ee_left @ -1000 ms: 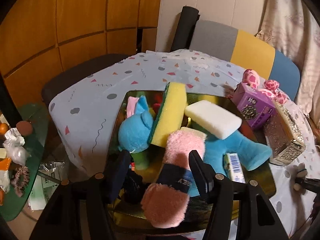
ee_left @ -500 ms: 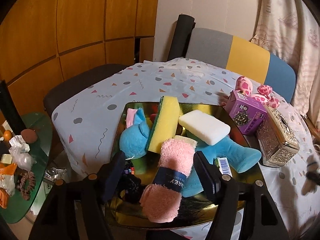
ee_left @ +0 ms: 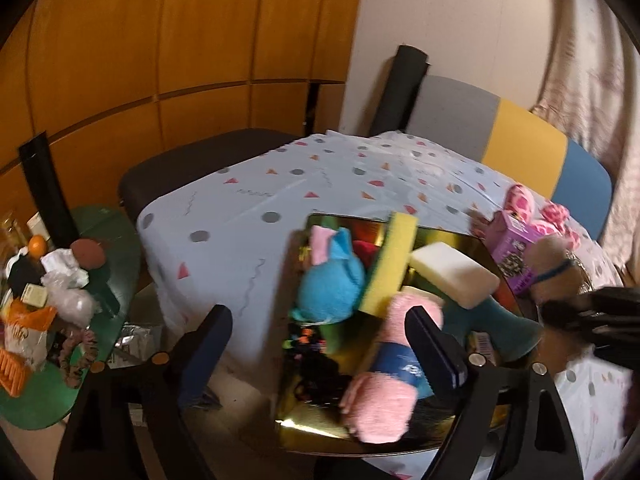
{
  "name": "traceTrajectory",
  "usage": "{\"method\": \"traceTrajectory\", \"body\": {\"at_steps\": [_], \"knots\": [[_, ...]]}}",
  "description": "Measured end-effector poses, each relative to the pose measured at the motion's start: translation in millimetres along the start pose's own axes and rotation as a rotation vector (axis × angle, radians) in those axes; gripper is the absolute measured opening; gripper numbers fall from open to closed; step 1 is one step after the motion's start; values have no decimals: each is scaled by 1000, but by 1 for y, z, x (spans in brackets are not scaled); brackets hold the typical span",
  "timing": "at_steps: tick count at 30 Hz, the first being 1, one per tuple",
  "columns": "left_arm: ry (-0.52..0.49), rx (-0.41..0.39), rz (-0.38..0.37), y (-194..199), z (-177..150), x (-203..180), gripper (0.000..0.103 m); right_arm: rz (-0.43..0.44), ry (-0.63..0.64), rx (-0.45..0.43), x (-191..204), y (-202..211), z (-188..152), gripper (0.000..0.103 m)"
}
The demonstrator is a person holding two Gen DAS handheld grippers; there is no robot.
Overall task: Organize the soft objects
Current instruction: 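Carry the white glove into the gold tray with the right tool and release it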
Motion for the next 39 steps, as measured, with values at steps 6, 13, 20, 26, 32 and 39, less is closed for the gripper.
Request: {"method": "traceTrajectory", "body": {"at_steps": [6, 13, 20, 26, 32, 39], "knots": [[17, -4, 32, 5, 0, 16, 99, 24, -2, 113, 45, -76, -3, 25], [-12, 5, 20, 3, -2, 5, 103, -72, 50, 75, 41, -72, -11, 43], [-32, 4, 23, 6, -5, -7, 103, -33, -36, -34, 32, -34, -10, 76], [-68, -19, 24, 15, -6, -27, 103, -102, -150, -136, 12, 1, -12, 76], [-68, -31, 13, 22, -11, -48, 103, -250, -271, -170, -15, 24, -42, 77], [-104, -24, -10, 25, -20, -74, 103, -287, -334, -189, -28, 38, -63, 77]]}}
Point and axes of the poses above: each gripper's, at about its wrist camera, not at the fingertips, and y roughly against the way its jaws point, x to its left, z to its top, the point moved 10 cm from there along -y, roughly the way its jaws point, and after that the axes turned 7 degrees about -z, right-handed, at the moved point
